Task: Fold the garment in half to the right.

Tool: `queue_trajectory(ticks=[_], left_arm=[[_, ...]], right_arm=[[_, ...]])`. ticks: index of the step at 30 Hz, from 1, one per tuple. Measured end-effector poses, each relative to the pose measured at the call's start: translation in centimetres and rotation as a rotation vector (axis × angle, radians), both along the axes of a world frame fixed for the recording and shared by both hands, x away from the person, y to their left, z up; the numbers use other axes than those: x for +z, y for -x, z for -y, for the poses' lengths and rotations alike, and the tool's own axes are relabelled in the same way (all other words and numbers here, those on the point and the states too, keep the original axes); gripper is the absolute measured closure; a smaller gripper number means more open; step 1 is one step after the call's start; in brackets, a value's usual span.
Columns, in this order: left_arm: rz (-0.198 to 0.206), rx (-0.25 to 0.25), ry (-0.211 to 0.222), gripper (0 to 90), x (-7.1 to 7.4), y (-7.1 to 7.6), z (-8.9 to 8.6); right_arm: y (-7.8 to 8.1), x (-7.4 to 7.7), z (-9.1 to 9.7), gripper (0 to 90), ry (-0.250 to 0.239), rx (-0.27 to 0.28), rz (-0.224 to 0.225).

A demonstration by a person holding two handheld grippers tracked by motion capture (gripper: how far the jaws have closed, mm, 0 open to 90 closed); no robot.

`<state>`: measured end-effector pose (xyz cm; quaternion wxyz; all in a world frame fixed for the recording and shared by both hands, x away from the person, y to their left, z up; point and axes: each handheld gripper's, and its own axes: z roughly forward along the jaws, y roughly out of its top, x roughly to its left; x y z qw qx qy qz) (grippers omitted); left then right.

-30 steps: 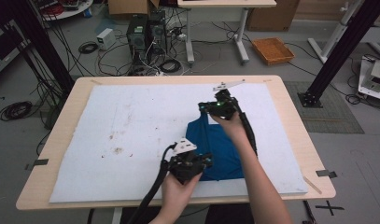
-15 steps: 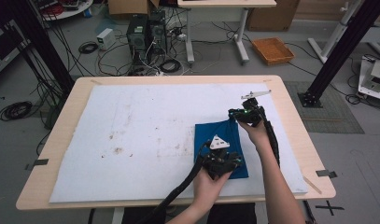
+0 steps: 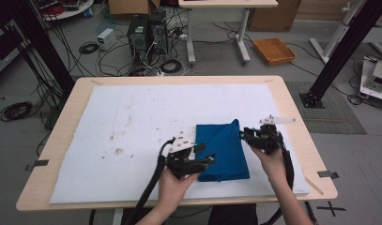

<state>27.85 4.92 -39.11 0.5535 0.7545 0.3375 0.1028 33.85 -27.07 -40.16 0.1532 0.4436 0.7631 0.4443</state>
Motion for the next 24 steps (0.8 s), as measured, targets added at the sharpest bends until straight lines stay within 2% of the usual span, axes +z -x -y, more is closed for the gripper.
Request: queue_trajectory(ticks=[3,5,8,11,12,14,16,21,24], left_arm=[[0.005,0.035,-0.031,45.6,0.0,0.5,-2.8],[0.000,0.058,-0.037,45.4,-0.1,0.9,-4.4],[0.000,0.081,-0.037,45.2,-0.6,1.5,-6.3],[-0.021,0.099,-0.027,45.2,-1.2,1.8,-7.5],[-0.026,0.108,-0.023,45.2,-1.4,1.8,-7.7],[-0.026,0.114,-0.022,45.1,-1.4,1.9,-8.2],[-0.024,0.122,-0.016,45.2,-1.3,1.9,-8.6],[-0.023,0.137,-0.003,45.1,-1.1,1.9,-9.2],[-0.027,0.134,-0.005,45.2,-1.1,1.9,-9.4]], right_arm=[[3.6,-1.2,0.2,65.8,-0.026,0.032,-0.028],[5.7,-2.0,0.4,65.6,-0.041,0.040,-0.047],[7.5,-2.7,0.7,65.3,-0.051,0.030,-0.060],[7.8,-3.3,0.8,68.2,-0.045,0.029,-0.077],[7.8,-3.5,0.7,70.5,-0.050,0.032,-0.095],[7.9,-4.0,0.6,81.5,-0.027,0.039,-0.097],[8.2,-4.0,0.5,87.0,-0.018,0.047,-0.098],[9.4,-3.6,1.1,87.6,-0.014,0.027,-0.076],[10.0,-3.7,1.8,87.4,-0.028,0.004,-0.091]])
